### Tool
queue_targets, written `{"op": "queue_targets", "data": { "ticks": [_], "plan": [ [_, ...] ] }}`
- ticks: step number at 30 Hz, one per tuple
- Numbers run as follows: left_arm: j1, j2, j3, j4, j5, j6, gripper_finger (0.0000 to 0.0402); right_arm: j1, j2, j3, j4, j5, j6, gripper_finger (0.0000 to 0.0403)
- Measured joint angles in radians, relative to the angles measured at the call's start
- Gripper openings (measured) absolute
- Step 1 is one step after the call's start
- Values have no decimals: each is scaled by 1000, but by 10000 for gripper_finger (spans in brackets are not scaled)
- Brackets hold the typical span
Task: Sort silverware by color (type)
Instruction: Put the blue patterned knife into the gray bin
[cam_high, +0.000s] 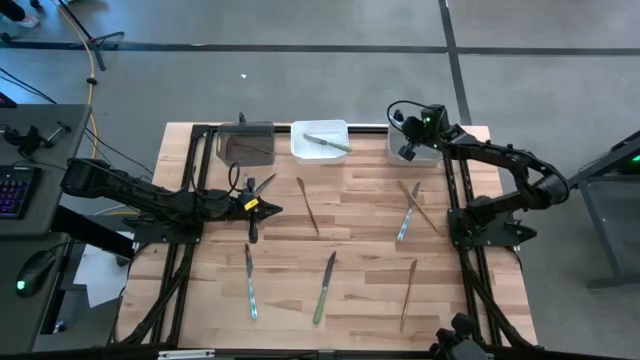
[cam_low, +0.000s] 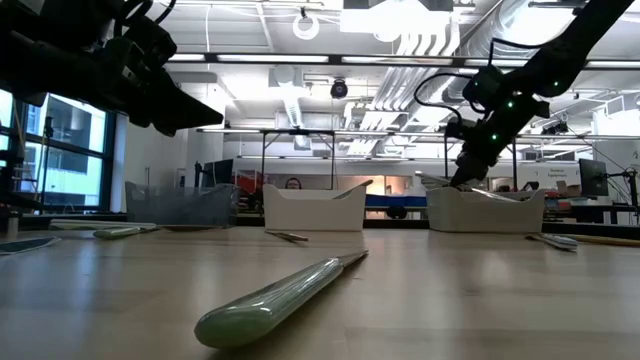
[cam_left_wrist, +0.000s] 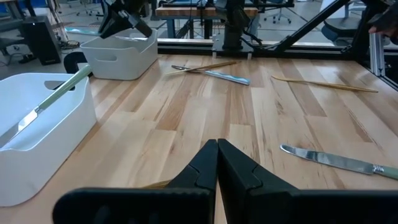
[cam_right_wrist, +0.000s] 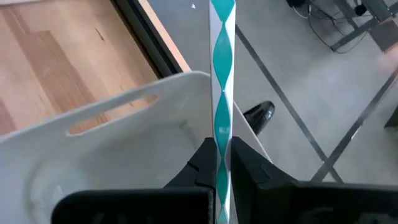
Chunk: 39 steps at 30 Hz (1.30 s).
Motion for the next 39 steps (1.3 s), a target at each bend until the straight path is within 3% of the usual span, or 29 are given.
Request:
{"op": "queue_targets", "data": {
  "ticks": [18, 31, 35, 39],
  "plan": [
    [0, 0, 0, 0, -23, 9, 0, -21, 0, 0, -107, -6, 45, 10],
    [1, 0, 0, 0, -23, 18, 0, -29, -22, 1, -75, -1, 91, 111],
    [2, 0, 0, 0, -23, 27, 0, -3, -95, 2, -73, 0, 87, 105],
    [1, 0, 0, 1, -23, 36, 0, 49, -200, 2, -107, -1, 125, 70]
  ]
}}
